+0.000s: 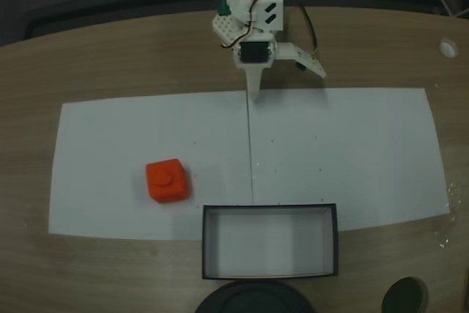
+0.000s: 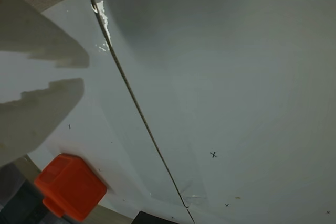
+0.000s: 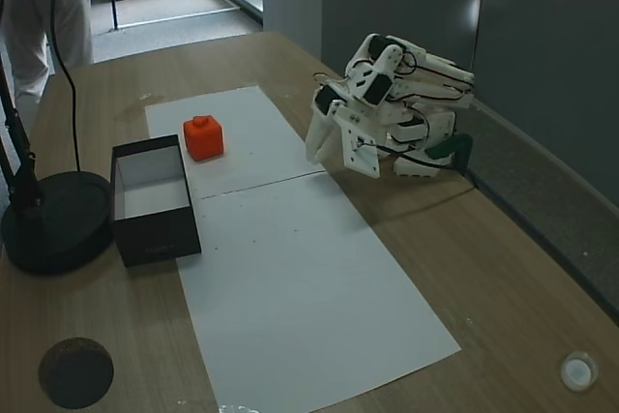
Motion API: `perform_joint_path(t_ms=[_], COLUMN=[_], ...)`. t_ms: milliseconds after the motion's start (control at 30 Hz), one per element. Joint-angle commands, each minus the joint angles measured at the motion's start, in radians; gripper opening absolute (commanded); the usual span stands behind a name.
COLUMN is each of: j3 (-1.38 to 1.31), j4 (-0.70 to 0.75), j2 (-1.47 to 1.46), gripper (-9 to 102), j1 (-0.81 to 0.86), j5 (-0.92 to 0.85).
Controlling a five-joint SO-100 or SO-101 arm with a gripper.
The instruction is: Grab a orange square and put it in the box.
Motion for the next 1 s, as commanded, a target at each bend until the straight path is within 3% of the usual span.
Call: perform_joint_path(t_ms=[0, 833, 967], j3=[-0.066, -0.066, -0.063], j4=[0.011, 0.008, -0.135], j2=[0.02, 0.02, 0.02], gripper=[0, 0, 4], j1=[-0.002, -0.006, 0.029], j5=[0.005, 0.011, 0.003])
